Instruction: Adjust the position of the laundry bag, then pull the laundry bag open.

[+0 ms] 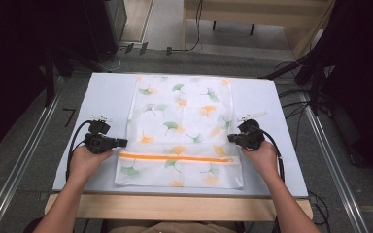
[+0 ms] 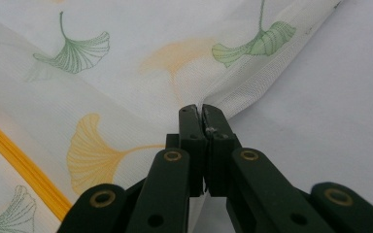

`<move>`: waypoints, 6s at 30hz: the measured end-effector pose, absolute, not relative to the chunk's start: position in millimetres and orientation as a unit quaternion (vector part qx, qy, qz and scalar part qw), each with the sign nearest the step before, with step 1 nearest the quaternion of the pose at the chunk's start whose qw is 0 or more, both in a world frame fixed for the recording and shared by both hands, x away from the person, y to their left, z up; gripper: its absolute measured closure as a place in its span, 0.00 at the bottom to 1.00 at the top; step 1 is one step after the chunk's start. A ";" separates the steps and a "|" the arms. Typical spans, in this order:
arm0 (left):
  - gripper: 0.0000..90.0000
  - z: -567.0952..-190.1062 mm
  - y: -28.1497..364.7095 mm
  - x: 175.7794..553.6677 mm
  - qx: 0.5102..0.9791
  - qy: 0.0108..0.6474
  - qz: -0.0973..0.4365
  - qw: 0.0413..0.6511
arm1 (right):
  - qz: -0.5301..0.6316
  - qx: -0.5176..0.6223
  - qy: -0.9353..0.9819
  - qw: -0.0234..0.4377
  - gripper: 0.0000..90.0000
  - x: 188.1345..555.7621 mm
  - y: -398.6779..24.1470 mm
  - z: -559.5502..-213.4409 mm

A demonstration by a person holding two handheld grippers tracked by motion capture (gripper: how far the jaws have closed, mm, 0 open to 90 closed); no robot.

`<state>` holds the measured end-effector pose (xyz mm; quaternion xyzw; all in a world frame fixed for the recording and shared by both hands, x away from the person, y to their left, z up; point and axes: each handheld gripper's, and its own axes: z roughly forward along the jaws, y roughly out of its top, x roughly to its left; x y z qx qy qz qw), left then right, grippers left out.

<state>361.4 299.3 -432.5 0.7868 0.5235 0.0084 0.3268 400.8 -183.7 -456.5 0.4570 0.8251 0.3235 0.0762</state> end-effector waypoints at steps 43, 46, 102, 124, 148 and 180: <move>0.50 -406.9 284.3 343.6 0.776 0.491 0.047 0.393 | 0.380 0.447 0.804 0.102 0.61 362.2 -206.7 -434.9; 0.48 -405.0 277.3 343.3 0.782 0.488 0.039 0.385 | 0.385 0.444 0.803 0.101 0.59 356.4 -209.0 -436.5; 0.43 -412.3 171.4 359.5 0.848 0.376 -0.014 0.372 | 0.341 0.447 0.822 0.087 0.64 308.1 -223.0 -453.9; 0.43 -414.8 164.9 363.1 0.853 0.370 -0.014 0.367 | 0.315 0.415 0.849 0.091 0.67 305.5 -211.5 -468.7; 0.47 -417.0 162.9 363.2 0.854 0.367 -0.021 0.369 | 0.295 0.407 0.858 0.103 0.84 311.0 -195.7 -466.2; 0.56 -427.6 150.3 359.4 0.855 0.333 -0.056 0.394 | 0.325 0.424 0.845 0.044 0.95 318.9 -202.2 -448.4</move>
